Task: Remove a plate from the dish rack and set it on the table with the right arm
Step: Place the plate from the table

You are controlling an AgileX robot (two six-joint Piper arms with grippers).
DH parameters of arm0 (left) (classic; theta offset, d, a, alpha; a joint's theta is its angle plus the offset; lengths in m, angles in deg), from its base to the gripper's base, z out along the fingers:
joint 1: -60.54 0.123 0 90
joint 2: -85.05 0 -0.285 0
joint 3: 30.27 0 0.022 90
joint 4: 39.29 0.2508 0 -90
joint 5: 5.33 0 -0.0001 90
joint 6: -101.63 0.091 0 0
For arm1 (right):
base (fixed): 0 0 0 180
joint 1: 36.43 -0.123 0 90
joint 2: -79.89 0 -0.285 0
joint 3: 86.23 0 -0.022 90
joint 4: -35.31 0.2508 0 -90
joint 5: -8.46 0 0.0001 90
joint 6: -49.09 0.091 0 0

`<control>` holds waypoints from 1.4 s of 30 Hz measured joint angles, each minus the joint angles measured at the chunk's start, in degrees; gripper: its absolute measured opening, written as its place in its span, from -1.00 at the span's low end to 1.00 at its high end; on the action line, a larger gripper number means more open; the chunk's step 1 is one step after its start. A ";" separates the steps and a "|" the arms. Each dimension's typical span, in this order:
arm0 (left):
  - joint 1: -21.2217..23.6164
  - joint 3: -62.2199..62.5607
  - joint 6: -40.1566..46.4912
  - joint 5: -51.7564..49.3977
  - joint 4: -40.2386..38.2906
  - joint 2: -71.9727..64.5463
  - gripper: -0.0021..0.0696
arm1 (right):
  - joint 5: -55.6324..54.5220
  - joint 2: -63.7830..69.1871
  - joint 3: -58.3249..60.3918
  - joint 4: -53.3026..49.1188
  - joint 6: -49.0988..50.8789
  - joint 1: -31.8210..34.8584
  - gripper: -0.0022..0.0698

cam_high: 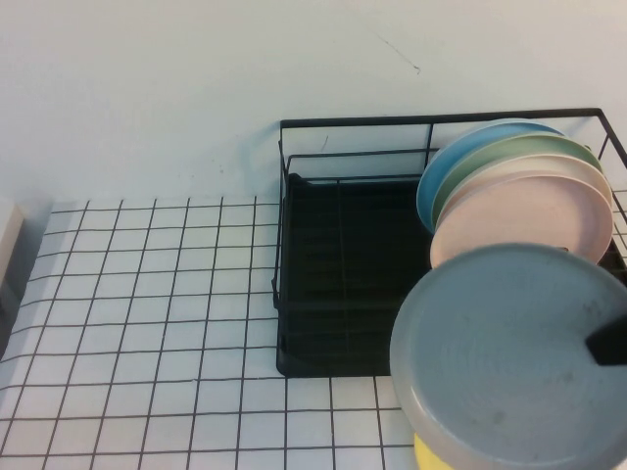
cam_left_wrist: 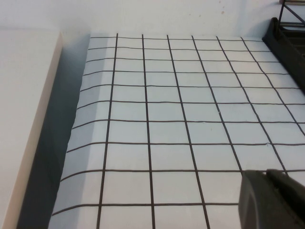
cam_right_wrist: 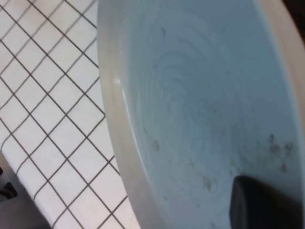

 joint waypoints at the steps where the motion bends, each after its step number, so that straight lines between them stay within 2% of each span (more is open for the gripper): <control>1: 0.00 0.00 0.00 0.00 0.00 0.00 -0.95 | -0.79 -0.15 1.49 0.24 0.00 0.00 -0.62; 11: 0.00 0.00 0.11 0.00 0.00 0.00 -0.95 | -11.98 -0.26 12.96 1.01 0.00 0.00 -0.62; 42: 0.00 0.00 0.25 0.00 0.00 0.00 -0.95 | -16.42 12.04 13.20 0.44 0.99 0.00 -0.62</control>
